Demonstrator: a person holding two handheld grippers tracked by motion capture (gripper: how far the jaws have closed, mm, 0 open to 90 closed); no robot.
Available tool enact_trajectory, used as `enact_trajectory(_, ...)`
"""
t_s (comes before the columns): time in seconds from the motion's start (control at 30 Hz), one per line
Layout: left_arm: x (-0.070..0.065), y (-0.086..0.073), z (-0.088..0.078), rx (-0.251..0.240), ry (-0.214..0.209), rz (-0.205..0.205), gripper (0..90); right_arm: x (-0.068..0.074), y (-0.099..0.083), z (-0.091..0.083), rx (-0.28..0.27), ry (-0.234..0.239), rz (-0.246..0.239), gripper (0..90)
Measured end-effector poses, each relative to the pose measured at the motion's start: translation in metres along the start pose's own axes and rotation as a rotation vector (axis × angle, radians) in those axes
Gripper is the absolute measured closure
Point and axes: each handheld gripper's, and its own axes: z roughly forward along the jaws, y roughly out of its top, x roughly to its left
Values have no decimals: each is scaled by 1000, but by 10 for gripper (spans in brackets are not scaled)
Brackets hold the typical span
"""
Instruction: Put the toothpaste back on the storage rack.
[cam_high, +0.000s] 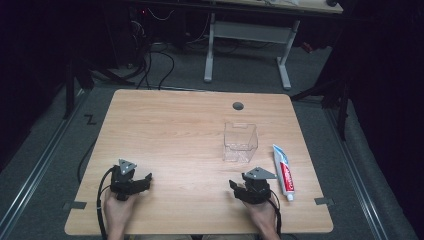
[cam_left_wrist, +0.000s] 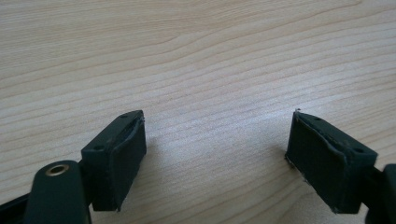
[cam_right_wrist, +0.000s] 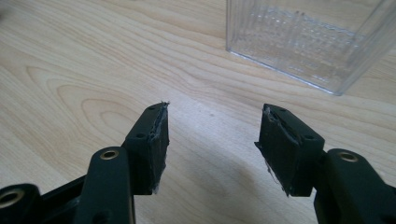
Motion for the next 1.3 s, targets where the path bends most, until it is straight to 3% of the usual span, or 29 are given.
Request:
enact_trajectory(0.97,0,0,0,-2,0,-1,195,-28,1,-30,-49,-79,73,470)
enact_trajectory(1.3,0,0,0,-2,0,-1,195,-45,0,-44,-70,-115,107,500)
